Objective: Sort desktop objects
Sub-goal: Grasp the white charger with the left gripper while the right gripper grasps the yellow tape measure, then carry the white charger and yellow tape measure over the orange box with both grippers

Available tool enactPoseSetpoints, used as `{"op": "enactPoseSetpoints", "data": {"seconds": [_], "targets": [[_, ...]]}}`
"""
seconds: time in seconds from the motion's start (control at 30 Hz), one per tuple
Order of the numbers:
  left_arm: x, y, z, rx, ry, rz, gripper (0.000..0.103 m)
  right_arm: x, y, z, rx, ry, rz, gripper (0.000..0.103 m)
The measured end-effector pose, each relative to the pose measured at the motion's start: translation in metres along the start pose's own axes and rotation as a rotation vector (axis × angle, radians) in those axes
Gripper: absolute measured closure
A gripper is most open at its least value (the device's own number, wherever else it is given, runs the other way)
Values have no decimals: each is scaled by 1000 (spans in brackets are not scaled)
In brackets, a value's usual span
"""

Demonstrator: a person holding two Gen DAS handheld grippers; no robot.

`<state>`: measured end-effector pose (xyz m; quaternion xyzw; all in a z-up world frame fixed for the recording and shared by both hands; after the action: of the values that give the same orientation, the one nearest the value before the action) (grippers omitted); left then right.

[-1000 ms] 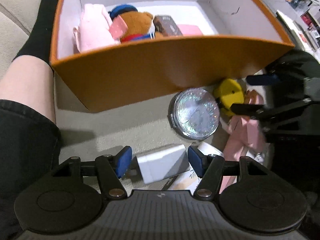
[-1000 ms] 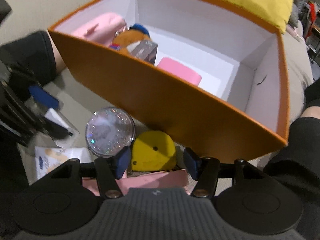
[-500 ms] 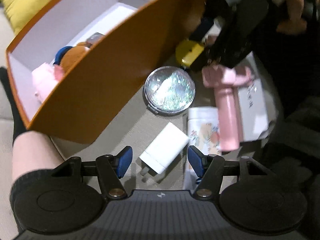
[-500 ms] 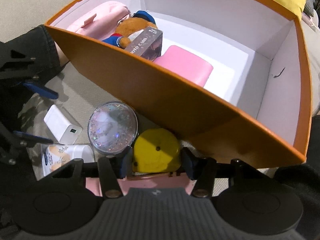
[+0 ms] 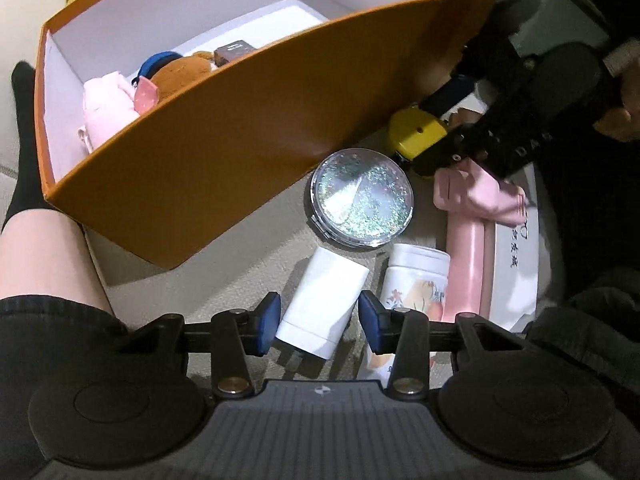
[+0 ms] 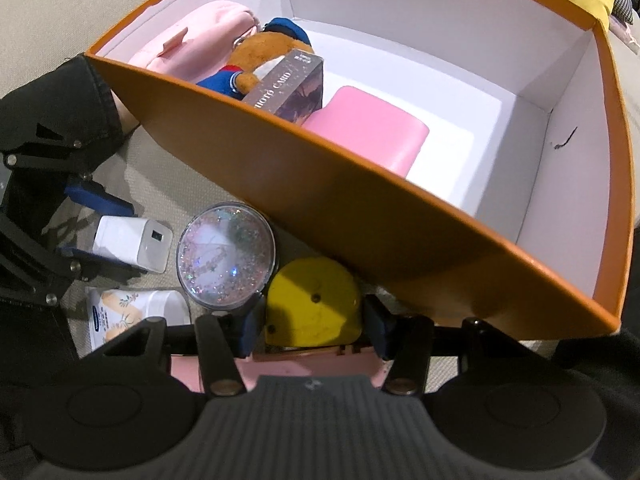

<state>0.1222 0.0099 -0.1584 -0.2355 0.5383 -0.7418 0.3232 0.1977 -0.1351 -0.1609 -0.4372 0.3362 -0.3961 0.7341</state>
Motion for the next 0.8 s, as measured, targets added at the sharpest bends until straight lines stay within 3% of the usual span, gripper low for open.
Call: {"op": "enactPoseSetpoints", "data": {"seconds": [0.23,0.3,0.5,0.8], "targets": [[8,-2,-1,20,93,58,59,-1,-8,2,12,-10,-1,49],[8,-9,-2,35,102,78,64,-3,-17,4,31,-18,17,49],[10,-49,6,113,107,112,64,-8,-53,8,90,-66,37,49],[26,-99,72,241,235,162,64,-5,-134,31,248,-88,85,49]]}}
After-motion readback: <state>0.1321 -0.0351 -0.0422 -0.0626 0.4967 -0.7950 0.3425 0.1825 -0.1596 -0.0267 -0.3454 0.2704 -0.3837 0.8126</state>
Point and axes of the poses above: each gripper's, at about its wrist camera, not at the fingertips, and y roughly the way its jaws point, x to its right, z to its top, the point moved 8 cm from there along y, roughly the way its jaws point, and after that the axes turned 1 degree about y, right-handed, at the moved point
